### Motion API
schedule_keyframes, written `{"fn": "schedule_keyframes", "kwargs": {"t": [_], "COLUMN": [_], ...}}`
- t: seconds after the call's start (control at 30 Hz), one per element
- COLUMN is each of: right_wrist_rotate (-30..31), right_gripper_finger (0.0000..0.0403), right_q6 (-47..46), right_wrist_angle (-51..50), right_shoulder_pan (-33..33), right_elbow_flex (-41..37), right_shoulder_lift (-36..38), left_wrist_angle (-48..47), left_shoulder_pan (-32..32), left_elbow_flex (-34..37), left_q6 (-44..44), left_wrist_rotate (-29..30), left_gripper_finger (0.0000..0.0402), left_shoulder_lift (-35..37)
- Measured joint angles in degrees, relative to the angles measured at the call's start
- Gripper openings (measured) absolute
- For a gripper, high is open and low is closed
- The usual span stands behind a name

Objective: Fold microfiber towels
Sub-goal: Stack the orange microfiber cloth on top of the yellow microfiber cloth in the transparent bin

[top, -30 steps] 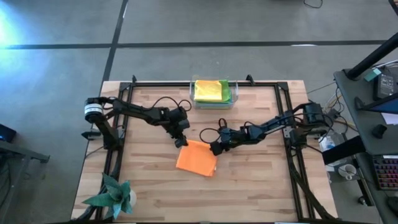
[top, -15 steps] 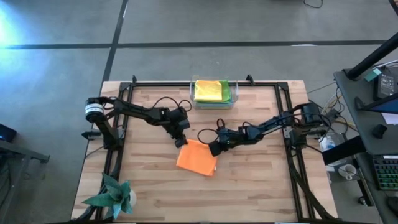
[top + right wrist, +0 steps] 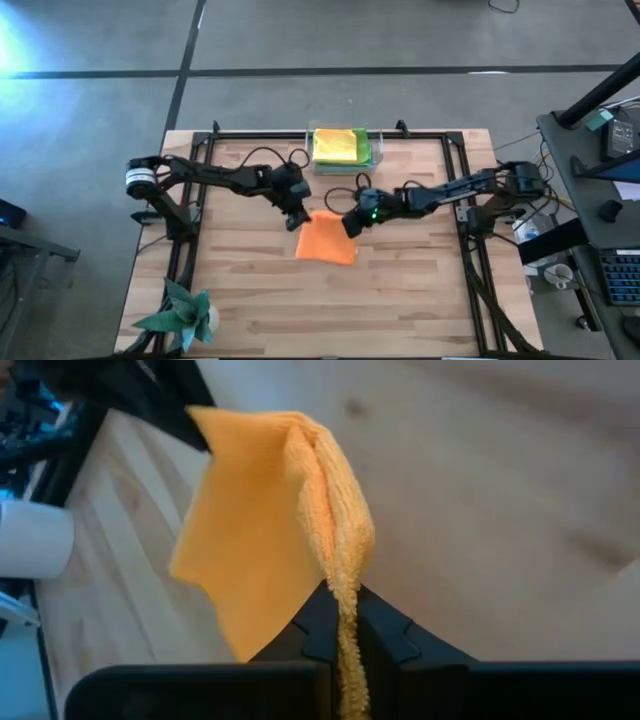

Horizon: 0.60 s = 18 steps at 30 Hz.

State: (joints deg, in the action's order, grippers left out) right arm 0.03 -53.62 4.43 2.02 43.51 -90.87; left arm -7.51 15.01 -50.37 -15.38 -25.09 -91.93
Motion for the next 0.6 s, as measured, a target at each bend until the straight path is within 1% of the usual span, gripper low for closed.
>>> {"fn": "schedule_keyframes", "kwargs": {"t": [0.1, 0.2, 0.3, 0.5, 0.6], "right_wrist_rotate": [0.0, 0.1, 1.5, 1.7, 1.6], "right_gripper_finger": [0.0011, 0.0011, 0.0011, 0.0011, 0.0011], "right_q6": [3.3, 6.0, 8.4, 13.9, 16.0], "right_wrist_angle": [-2.2, -3.9, -5.4, -6.2, -6.9], "right_shoulder_pan": [2.5, 5.6, 8.8, 15.9, 19.3], "right_elbow_flex": [0.0, 0.0, 0.0, 0.1, 0.3], "right_shoulder_lift": [3.6, 7.0, 10.0, 13.1, 13.5], "left_wrist_angle": [0.0, 0.0, 0.0, -0.7, -0.4], "left_shoulder_pan": [0.0, 0.2, 0.9, 3.3, 4.7], "left_elbow_flex": [-1.7, -3.8, -6.1, -10.2, -12.4], "left_q6": [2.6, 4.8, 5.8, 6.8, 7.1], "left_wrist_rotate": [3.5, 9.1, 13.9, 22.6, 25.0], "left_gripper_finger": [0.0003, 0.0002, 0.0002, 0.0002, 0.0002], "left_shoulder_lift": [1.1, 1.9, 1.9, 1.8, 1.8]}}
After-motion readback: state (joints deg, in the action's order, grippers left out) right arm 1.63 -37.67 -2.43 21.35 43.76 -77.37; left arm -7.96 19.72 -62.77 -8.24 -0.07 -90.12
